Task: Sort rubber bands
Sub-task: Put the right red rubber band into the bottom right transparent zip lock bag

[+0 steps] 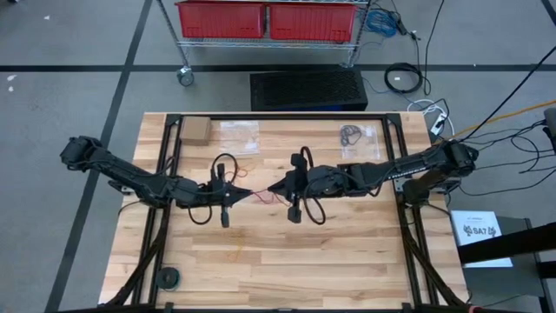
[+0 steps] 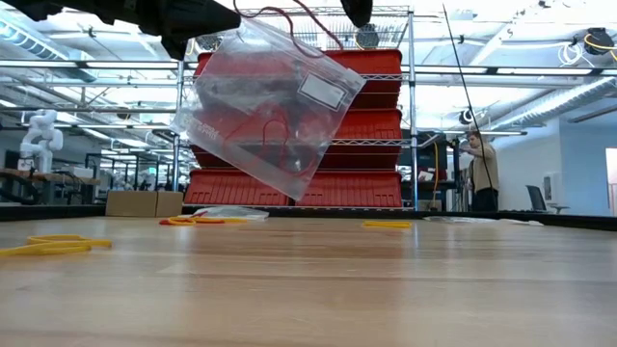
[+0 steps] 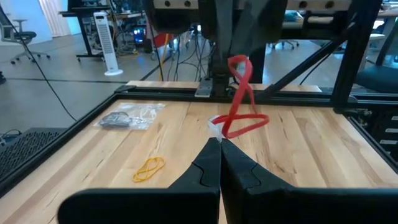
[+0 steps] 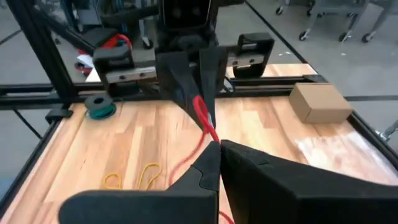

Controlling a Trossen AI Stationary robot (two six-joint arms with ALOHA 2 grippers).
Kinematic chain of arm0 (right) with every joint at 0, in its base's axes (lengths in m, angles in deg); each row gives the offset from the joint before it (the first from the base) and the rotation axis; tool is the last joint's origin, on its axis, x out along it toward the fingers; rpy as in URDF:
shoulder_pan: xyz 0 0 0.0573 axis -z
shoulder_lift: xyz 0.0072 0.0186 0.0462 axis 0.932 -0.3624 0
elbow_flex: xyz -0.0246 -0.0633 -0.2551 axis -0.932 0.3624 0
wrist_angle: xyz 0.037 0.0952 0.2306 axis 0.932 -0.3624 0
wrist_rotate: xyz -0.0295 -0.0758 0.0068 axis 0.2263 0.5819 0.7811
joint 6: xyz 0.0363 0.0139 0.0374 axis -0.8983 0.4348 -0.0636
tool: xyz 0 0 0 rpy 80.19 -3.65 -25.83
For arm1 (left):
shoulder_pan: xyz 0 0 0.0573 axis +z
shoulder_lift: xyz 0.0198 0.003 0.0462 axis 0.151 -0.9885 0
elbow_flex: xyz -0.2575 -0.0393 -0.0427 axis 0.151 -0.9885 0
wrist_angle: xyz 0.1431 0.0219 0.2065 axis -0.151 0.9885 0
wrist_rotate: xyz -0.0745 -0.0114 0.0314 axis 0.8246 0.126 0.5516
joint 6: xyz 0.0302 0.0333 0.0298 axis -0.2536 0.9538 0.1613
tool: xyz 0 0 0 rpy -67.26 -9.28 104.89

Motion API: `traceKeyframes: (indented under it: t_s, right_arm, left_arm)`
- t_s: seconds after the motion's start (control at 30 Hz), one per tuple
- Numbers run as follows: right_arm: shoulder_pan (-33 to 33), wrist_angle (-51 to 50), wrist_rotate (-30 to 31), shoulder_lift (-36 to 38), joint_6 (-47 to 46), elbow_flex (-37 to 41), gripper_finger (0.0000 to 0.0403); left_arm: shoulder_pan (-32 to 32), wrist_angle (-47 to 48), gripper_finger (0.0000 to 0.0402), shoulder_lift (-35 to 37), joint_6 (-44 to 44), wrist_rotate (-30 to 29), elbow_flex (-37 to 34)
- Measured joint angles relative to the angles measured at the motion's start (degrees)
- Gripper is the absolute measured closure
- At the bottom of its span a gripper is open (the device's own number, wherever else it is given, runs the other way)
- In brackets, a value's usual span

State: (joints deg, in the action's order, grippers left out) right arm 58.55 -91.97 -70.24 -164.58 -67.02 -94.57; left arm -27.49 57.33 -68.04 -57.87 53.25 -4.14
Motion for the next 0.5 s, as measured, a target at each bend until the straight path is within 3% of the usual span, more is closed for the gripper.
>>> traceKeyframes:
  t_s: [0.1,0.3,0.5]
  right_arm:
    - [0.0,-2.0,1.3,0.3,0.4,0.0,0.0403]
    - [0.0,-15.7,4.7,0.9,0.4,-4.6,0.0403]
    - [0.0,-21.3,3.5,0.9,0.3,-6.4,0.0403]
  left_arm:
    - [0.0,0.0,0.0402,0.0,0.0,0.0,0.0]
    - [0.0,0.0,0.0402,0.0,0.0,0.0,0.0]
    - [0.0,0.0,0.0402,0.0,0.0,0.1,0.0]
